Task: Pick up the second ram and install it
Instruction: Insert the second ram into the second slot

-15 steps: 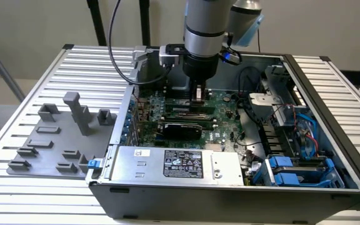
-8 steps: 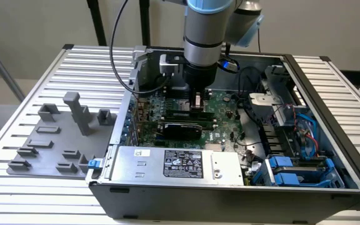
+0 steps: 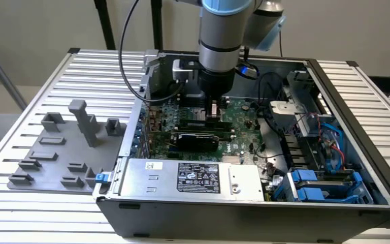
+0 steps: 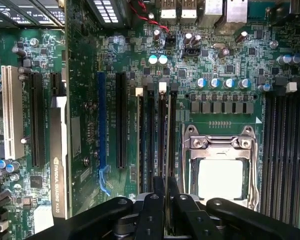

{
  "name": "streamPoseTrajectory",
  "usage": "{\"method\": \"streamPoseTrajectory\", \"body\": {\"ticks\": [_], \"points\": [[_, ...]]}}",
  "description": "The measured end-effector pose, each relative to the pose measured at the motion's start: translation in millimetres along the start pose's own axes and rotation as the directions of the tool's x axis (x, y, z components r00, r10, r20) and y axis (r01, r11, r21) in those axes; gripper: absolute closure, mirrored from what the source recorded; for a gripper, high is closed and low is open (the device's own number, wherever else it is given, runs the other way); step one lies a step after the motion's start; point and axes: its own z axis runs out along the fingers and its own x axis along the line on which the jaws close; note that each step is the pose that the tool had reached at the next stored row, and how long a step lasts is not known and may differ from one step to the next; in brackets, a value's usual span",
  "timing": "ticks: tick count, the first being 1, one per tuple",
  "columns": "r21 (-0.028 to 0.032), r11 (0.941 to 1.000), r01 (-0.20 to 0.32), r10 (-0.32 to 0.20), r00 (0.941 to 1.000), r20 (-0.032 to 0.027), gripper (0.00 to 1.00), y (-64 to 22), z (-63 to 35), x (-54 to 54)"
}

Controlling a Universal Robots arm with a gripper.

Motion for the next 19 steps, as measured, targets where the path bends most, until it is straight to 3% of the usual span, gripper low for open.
{"method": "streamPoseTrajectory", "body": {"ticks": [8,19], "points": [[0.0058,1.0,0.006,-0.006,0.9999,-0.0118,1.0,0.9,1.6,0.0],[0.0058,0.9998,0.016,-0.016,0.9998,-0.0125,1.0,2.3,4.9,-0.1]]}}
